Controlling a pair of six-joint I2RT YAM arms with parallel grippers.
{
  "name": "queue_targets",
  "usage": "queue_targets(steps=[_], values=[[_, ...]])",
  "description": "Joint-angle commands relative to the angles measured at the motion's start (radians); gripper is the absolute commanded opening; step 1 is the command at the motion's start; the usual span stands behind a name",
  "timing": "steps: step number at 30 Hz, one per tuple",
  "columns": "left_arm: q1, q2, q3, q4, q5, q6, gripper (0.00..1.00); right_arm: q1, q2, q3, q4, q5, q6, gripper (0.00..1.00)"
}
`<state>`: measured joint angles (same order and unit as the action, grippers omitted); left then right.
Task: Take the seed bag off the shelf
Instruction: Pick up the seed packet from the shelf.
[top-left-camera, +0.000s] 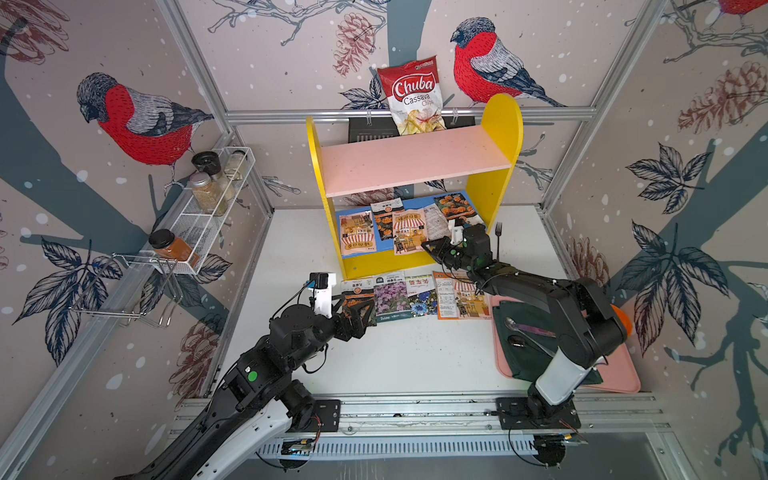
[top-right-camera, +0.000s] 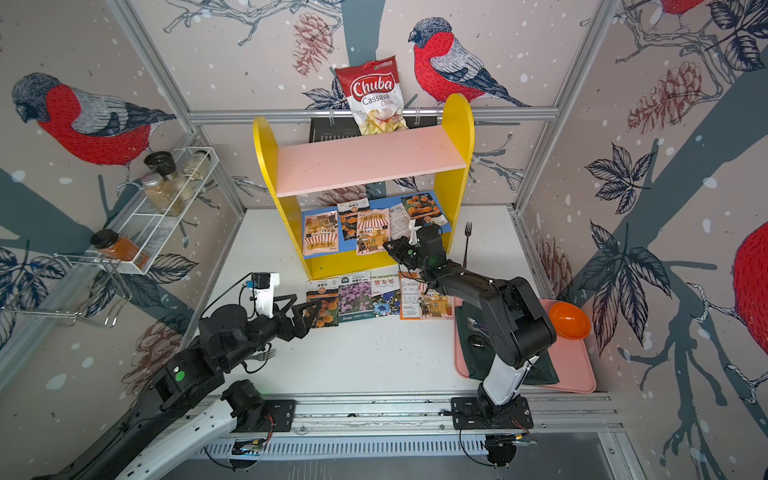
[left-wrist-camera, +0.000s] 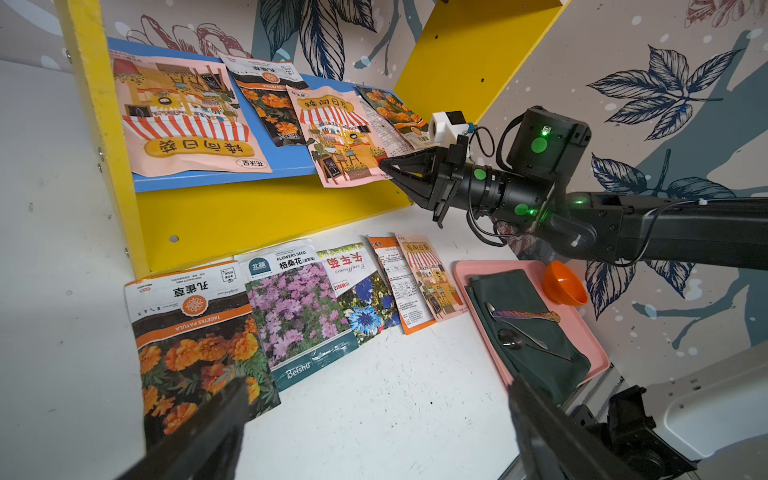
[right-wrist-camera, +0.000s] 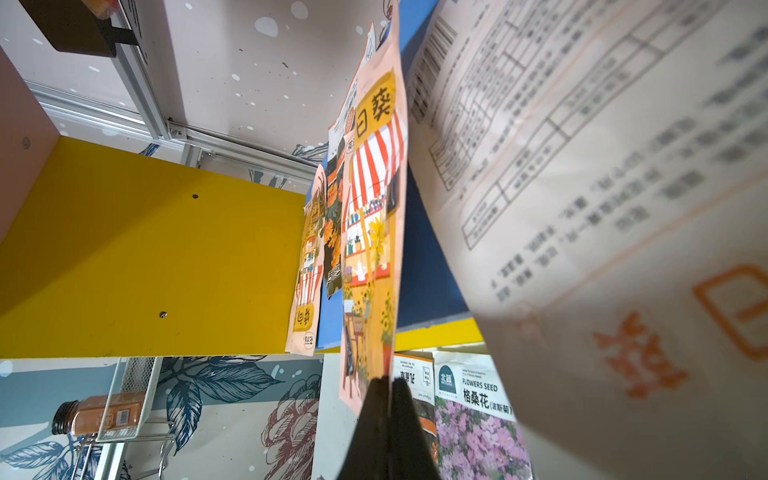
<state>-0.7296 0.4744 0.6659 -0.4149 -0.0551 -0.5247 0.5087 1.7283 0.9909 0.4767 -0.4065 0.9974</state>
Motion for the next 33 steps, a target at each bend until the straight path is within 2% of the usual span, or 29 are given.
queue_targets(steps=[1, 9, 15, 21, 25, 33], values=[[0.002, -0.008, 0.004, -0.009, -0.014, -0.005, 0.97, 0.007, 0.001, 0.015, 0.017, -0.007, 0.005, 0.0], [0.002, -0.02, 0.052, -0.078, -0.03, 0.024, 0.97, 0.025, -0.058, -0.007, 0.063, -0.003, -0.009, 0.0], [0.002, -0.031, 0.106, -0.143, 0.02, 0.066, 0.96, 0.049, -0.16, -0.058, 0.066, 0.01, -0.032, 0.0], [0.002, -0.035, 0.148, -0.184, 0.117, 0.072, 0.96, 0.097, -0.287, -0.138, 0.043, 0.076, -0.053, 0.0], [0.002, -0.046, 0.147, -0.189, 0.166, 0.056, 0.96, 0.163, -0.365, -0.197, 0.032, 0.149, -0.06, 0.0], [0.002, -0.073, 0.165, -0.201, 0.184, 0.042, 0.96, 0.375, -0.494, -0.328, 0.038, 0.399, -0.049, 0.0]])
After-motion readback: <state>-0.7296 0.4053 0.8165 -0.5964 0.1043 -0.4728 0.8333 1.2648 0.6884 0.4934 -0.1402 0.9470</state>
